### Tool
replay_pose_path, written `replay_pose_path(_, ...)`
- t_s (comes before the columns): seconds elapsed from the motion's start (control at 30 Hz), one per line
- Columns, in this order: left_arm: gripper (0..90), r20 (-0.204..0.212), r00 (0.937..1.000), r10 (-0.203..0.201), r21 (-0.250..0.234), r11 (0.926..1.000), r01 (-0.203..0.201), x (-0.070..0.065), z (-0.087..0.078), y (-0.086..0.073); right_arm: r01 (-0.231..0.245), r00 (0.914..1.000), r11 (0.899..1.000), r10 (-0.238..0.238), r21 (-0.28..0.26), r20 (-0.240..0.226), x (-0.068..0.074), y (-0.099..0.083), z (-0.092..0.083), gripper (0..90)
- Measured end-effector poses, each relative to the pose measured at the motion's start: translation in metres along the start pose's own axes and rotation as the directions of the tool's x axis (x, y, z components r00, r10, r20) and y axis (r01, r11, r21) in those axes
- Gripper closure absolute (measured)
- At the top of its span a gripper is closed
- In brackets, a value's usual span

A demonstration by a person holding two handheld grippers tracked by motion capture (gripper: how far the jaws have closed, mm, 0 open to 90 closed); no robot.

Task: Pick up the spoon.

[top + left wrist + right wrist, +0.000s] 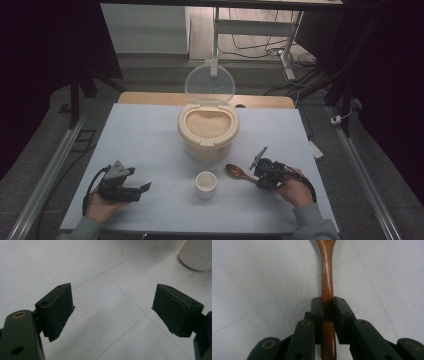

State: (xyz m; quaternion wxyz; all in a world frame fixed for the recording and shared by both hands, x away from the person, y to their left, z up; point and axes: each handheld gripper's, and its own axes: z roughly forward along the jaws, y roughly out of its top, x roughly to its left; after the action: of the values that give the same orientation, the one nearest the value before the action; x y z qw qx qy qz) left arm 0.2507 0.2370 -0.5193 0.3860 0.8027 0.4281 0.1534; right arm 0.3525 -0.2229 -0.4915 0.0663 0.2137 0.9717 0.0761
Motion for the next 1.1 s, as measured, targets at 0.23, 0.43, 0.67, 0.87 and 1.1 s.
replay_pose_path(0.23,16.6,0.0,1.0,-0.004,0.001,1.0,0.004,0.001,0.0,0.0,-0.005,1.0,0.999,0.005,-0.047,-0.001,-0.002,-0.004,-0.004,78.2)
replay_pose_path(0.43,16.7,0.0,1.0,-0.003,0.002,1.0,0.003,0.001,0.0,-0.001,-0.01,1.0,0.996,0.009,-0.09,-0.002,-0.004,-0.009,-0.013,78.3)
replay_pose_path(0.67,16.6,-0.003,1.0,-0.005,0.003,1.0,0.005,0.002,0.0,-0.001,-0.014,0.9999,0.991,0.013,-0.133,-0.011,-0.006,-0.013,-0.021,78.3)
replay_pose_path(0.87,16.6,-0.003,1.0,-0.005,0.002,1.0,0.005,0.002,0.0,-0.001,-0.006,0.9998,0.983,0.002,-0.184,-0.021,-0.004,-0.017,-0.033,78.3)
replay_pose_path(1.1,16.6,-0.001,1.0,-0.006,0.001,1.0,0.006,0.002,0.0,-0.001,-0.001,0.9996,0.972,-0.005,-0.235,-0.027,-0.001,-0.021,-0.047,78.3)
